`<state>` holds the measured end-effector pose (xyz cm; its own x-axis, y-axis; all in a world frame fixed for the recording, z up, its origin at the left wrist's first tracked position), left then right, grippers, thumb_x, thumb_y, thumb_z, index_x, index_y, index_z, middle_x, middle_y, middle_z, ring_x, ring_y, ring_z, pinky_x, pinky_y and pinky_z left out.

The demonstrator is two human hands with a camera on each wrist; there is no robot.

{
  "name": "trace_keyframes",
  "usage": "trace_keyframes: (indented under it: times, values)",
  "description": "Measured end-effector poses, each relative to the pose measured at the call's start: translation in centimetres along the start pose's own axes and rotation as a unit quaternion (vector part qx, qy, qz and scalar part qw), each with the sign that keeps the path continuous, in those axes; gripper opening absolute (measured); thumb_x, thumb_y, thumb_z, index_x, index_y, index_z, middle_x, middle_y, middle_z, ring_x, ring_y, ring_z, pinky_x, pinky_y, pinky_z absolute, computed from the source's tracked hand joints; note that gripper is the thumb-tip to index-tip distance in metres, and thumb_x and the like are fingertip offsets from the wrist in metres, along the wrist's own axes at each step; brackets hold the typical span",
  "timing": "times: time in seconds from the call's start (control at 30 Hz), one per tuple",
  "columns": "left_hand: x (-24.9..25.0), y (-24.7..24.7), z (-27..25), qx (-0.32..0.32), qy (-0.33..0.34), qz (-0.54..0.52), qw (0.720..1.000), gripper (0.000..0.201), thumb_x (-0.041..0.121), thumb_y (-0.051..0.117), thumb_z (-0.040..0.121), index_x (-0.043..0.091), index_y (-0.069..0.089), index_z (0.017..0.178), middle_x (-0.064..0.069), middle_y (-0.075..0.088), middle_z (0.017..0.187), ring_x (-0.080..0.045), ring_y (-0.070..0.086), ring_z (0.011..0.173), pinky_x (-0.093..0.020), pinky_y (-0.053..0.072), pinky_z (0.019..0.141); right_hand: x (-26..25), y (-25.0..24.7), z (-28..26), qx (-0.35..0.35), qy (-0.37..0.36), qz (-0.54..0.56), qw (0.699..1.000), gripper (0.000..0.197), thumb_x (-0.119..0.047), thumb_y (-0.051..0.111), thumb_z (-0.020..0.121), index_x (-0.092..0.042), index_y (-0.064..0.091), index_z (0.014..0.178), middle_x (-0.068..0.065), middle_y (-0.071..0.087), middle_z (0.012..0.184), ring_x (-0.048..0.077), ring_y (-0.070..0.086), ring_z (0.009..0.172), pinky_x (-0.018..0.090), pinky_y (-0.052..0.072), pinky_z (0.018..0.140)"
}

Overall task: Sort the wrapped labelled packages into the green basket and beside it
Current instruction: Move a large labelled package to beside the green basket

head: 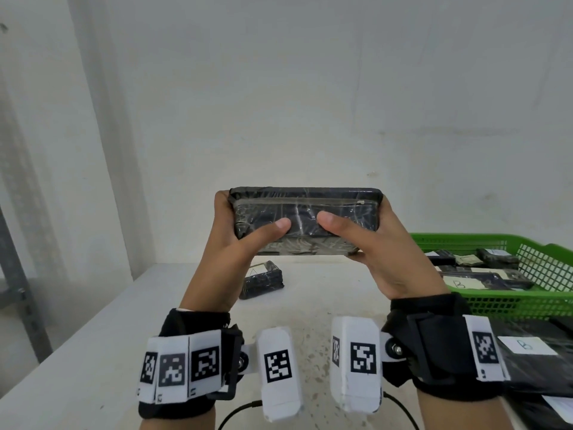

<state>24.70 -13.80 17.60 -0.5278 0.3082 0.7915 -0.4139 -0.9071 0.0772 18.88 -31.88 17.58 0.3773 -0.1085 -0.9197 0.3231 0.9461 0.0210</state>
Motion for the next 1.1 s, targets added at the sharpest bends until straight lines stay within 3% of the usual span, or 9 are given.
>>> trace_keyframes:
  times: [0.17,0.33,0.43,0.6,0.7,0.8,0.9,1.0,1.1]
  values:
    - [1.1,-0.7,0.0,-0.003,0.060,-0.003,0.998,0.050,0.024,0.079,0.064,0.027,0.049,0.103,-0.005,0.061,0.108,-0.018,0.065,0.100,-0.024,0.054,0.078,0.6,0.6,-0.3,-0.048,0.049,0.022,0.997,0.085,-0.073,0.071,0.050,-0.030,0.050,0.121,-0.010,0.062,0.127,0.011,0.055,0.122,0.055,0.044,0.103]
    - [0.4,-2.0,0.2,-0.017,0.026,0.016,0.999,0.067,0.027,0.081,0.062,0.032,0.050,0.121,-0.001,0.055,0.119,-0.017,0.066,0.102,-0.036,0.050,0.098,0.3,-0.5,-0.2,0.011,0.054,0.099,0.994,0.065,-0.065,0.056,0.066,-0.013,0.060,0.104,-0.004,0.065,0.092,0.014,0.063,0.096,0.048,0.054,0.095]
    - [-0.9,-3.0,0.3,0.023,-0.022,0.002,0.999,0.081,0.036,0.081,0.061,0.044,0.047,0.135,-0.007,0.040,0.142,-0.021,0.062,0.117,-0.041,0.045,0.105,0.7,-0.5,0.0,0.017,0.061,0.109,0.992,0.058,-0.064,0.049,0.076,-0.015,0.062,0.106,-0.003,0.063,0.101,0.017,0.062,0.100,0.042,0.058,0.089]
    - [-2.9,-3.6,0.6,0.082,-0.103,-0.096,0.987,0.069,0.027,0.072,0.079,0.014,0.044,0.141,-0.005,0.063,0.121,-0.023,0.064,0.108,-0.044,0.056,0.090,0.8,-0.8,0.1,0.052,0.040,0.140,0.988,0.048,-0.038,0.066,0.083,-0.027,0.053,0.128,-0.001,0.061,0.114,0.016,0.057,0.095,0.026,0.043,0.070]
    - [-2.9,-3.0,0.7,0.067,-0.125,-0.139,0.980,0.068,0.029,0.067,0.081,0.010,0.044,0.142,-0.006,0.064,0.118,-0.025,0.068,0.102,-0.046,0.058,0.087,1.0,-0.3,0.0,0.035,0.056,0.120,0.991,0.059,-0.052,0.068,0.068,-0.028,0.057,0.121,-0.003,0.064,0.110,0.015,0.060,0.079,0.022,0.040,0.055]
    - [-3.1,-2.0,0.6,0.053,-0.141,-0.150,0.977,0.068,0.034,0.061,0.080,0.007,0.046,0.140,-0.006,0.064,0.118,-0.026,0.069,0.100,-0.048,0.057,0.089,1.0,1.4,-0.4,-0.034,0.089,0.129,0.987,0.065,-0.067,0.054,0.071,-0.031,0.059,0.124,-0.004,0.070,0.112,0.015,0.062,0.059,0.017,0.033,0.040]
    - [-3.5,-2.1,0.4,0.078,-0.157,-0.105,0.979,0.067,0.034,0.066,0.087,0.016,0.039,0.146,0.001,0.060,0.116,-0.028,0.057,0.116,-0.046,0.049,0.087,0.5,2.0,-0.6,-0.055,0.071,0.143,0.986,0.066,-0.063,0.055,0.073,-0.029,0.055,0.129,0.000,0.070,0.112,0.019,0.068,0.064,0.016,0.034,0.038]
    - [-2.8,-2.9,0.4,0.124,-0.118,-0.011,0.985,0.063,0.027,0.065,0.091,0.036,0.035,0.146,0.005,0.038,0.146,-0.024,0.030,0.142,-0.050,0.026,0.109,0.1,1.7,-0.6,-0.042,0.042,0.131,0.990,0.055,-0.047,0.066,0.072,-0.021,0.057,0.120,0.003,0.072,0.102,0.022,0.071,0.071,0.017,0.045,0.045]
    - [-0.7,-1.4,0.2,0.074,-0.038,0.008,0.997,0.062,0.039,0.067,0.085,0.048,0.042,0.140,0.018,0.036,0.151,-0.011,0.024,0.145,-0.042,0.020,0.110,0.2,1.5,-0.4,-0.035,0.030,0.116,0.992,0.047,-0.039,0.073,0.068,-0.021,0.060,0.110,0.006,0.069,0.108,0.020,0.070,0.066,0.019,0.051,0.051]
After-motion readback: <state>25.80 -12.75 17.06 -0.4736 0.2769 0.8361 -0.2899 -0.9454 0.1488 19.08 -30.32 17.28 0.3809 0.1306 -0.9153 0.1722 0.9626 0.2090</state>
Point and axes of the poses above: each hand's wrist, its own z-axis towards the middle knuckle, its own y-axis out of the palm, x = y × z, the point moved 8 cm from there along z, towards the middle knuckle
